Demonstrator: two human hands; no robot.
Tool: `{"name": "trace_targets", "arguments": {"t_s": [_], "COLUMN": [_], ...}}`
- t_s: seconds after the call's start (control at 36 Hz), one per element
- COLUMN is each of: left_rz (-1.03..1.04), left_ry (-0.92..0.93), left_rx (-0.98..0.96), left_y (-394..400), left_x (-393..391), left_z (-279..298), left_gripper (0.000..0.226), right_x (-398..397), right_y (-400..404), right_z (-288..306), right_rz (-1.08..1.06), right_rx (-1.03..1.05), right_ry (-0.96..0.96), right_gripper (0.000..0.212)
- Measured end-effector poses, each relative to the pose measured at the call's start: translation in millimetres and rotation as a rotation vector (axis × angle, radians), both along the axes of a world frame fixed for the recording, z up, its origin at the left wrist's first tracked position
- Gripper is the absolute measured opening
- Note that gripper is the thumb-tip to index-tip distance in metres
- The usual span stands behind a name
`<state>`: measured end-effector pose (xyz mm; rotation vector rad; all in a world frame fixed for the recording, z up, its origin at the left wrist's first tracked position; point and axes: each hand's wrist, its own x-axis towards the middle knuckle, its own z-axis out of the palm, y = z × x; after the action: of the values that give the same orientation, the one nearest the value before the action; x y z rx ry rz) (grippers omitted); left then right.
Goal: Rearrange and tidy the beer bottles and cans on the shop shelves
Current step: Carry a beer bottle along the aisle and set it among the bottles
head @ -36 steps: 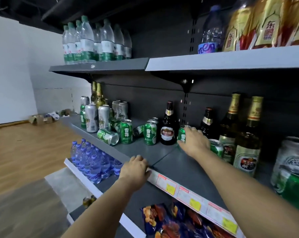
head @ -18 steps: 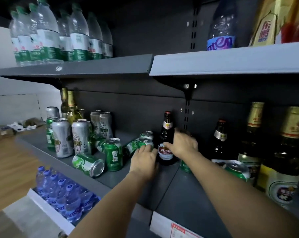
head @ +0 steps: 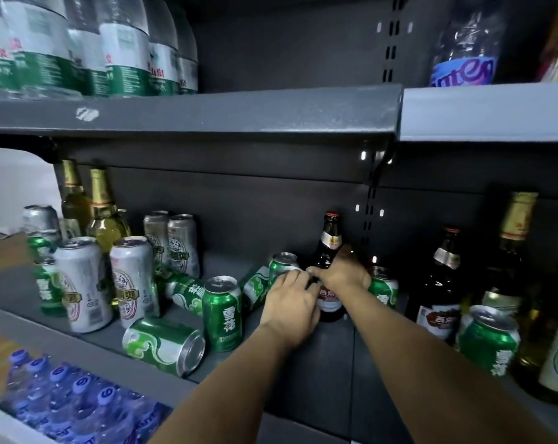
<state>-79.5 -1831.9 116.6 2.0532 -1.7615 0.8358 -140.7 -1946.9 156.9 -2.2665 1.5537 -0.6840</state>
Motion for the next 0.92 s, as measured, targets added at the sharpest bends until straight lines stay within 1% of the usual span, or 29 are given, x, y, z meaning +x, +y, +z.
{"name": "trace_targets", "arguments": {"t_s": [0.08, 0.19, 0.31, 0.47, 0.58, 0.64, 0.69, 0.86, 0.92], "left_rz": [-0.015, -0.039, -0.054, -0.103, -0.169, -0.215, -0.256, -0.366, -0.402], "left_ry": [0.008, 0.042, 0.083, 0.074, 0.049, 0.039, 0.022, 0.035, 0.041], "left_rx": [0.009, 0.013, 0.015, -0.034, -0.082, -0.099, -0.099, -0.018, 0.026], "left_y": [-1, -1, 4, 12, 16, 19, 21, 36, 43], "left_x": [3, 4, -2, -23, -55, -74, -96, -182, -216], "left_z": [-2, -4, -4, -2, 6, 8, 9, 14, 14], "left_gripper": [0.032, 0.029, 0.040, 0.032, 0.034, 0.028, 0.028, 0.041, 0.038], "right_x": [-2, -15, -36, -76, -113, -136, -162, -254, -290], "right_y": [6, 21, 42, 67, 79, 84, 91, 116, 125], "right_z": [2, -3, -1, 9, 14, 16, 18, 18, 15], "right_rz": [-0.048, -0.080, -0.065, -0.072, -0.095, -0.109, -0.128, -0.229, -0.278], "right_rx": [0.000, -0.059, -0.140, -0.181, -0.196, -0.196, -0.201, -0.209, -0.193], "right_ry": [-0.010, -0.058, -0.122, -0.160, -0.201, -0.223, -0.226, -0.246, -0.249], "right_gripper": [0.083, 0.074, 0.077, 0.079, 0.079, 0.086, 0.091, 0.069, 0.066]}}
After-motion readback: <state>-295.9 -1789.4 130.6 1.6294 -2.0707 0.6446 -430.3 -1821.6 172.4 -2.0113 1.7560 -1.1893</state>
